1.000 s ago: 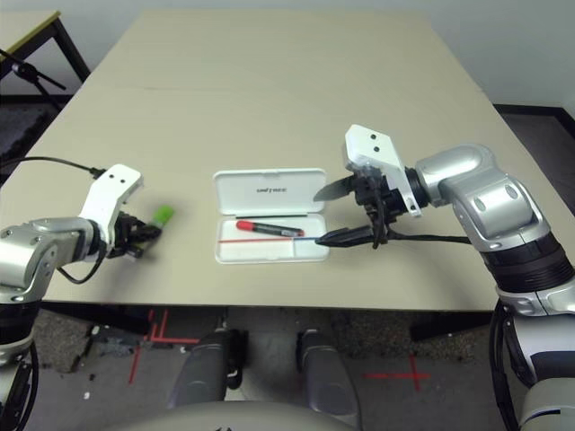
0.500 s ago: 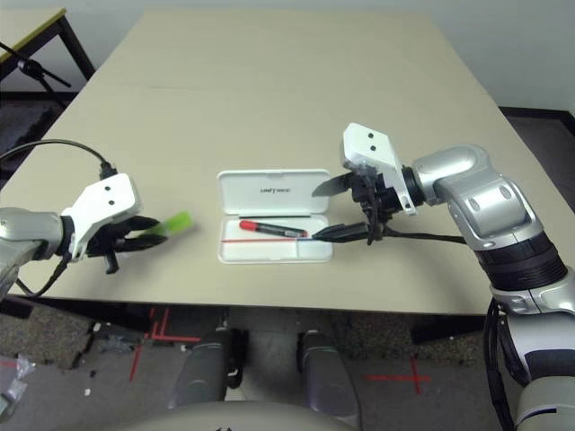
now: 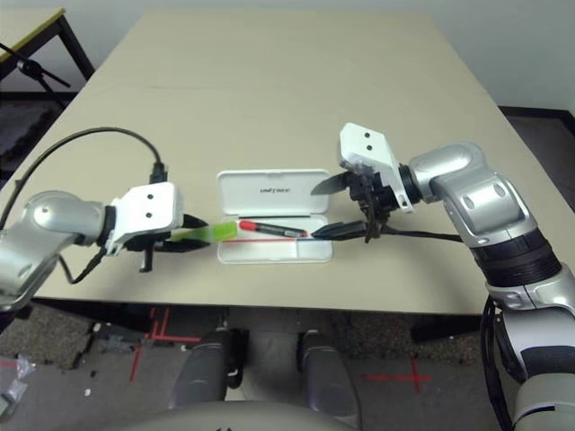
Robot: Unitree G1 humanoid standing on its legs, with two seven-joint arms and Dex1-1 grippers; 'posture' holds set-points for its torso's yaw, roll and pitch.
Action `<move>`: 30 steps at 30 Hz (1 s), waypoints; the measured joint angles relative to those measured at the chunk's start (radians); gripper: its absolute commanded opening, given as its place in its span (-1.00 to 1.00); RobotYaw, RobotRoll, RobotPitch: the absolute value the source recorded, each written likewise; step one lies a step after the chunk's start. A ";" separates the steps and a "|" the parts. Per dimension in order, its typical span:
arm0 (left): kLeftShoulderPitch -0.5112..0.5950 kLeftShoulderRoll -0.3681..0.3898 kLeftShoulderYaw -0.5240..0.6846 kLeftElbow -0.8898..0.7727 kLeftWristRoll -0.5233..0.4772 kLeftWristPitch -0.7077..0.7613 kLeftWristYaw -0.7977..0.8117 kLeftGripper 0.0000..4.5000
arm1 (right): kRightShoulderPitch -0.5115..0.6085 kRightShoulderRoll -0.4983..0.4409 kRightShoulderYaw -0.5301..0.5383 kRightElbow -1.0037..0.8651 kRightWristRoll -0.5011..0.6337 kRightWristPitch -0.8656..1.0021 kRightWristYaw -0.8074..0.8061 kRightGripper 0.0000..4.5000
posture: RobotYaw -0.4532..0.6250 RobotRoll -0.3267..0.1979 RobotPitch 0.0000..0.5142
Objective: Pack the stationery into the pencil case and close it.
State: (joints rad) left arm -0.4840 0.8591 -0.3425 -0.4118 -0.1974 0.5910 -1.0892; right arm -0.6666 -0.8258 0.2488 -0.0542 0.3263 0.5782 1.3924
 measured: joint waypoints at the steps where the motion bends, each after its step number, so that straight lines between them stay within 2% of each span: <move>1: -0.011 -0.017 -0.022 0.003 0.006 0.003 -0.001 -0.53 | 0.000 -0.001 0.000 0.000 0.000 -0.001 0.000 1.00 | -0.04 0.25 -0.56; 9: -0.111 -0.163 -0.159 0.092 0.092 0.013 -0.003 -0.53 | 0.008 -0.009 0.000 -0.002 -0.012 -0.004 -0.005 1.00 | -0.06 0.25 -0.56; 14: -0.171 -0.216 -0.217 0.149 0.135 0.043 -0.004 -0.53 | 0.013 -0.013 0.000 -0.006 -0.013 -0.004 -0.013 1.00 | -0.08 0.25 -0.55; 21: -0.178 -0.247 -0.258 0.195 0.171 0.058 -0.006 -0.53 | 0.017 -0.013 0.000 -0.007 -0.014 -0.004 -0.019 1.00 | -0.09 0.25 -0.56; 30: -0.177 -0.253 -0.258 0.194 0.177 0.063 -0.014 -0.53 | 0.019 -0.013 0.000 -0.007 -0.017 -0.006 -0.032 1.00 | -0.09 0.25 -0.56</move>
State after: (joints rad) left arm -0.6613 0.6066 -0.6006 -0.2174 -0.0206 0.6537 -1.1031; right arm -0.6475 -0.8390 0.2492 -0.0612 0.3090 0.5725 1.3608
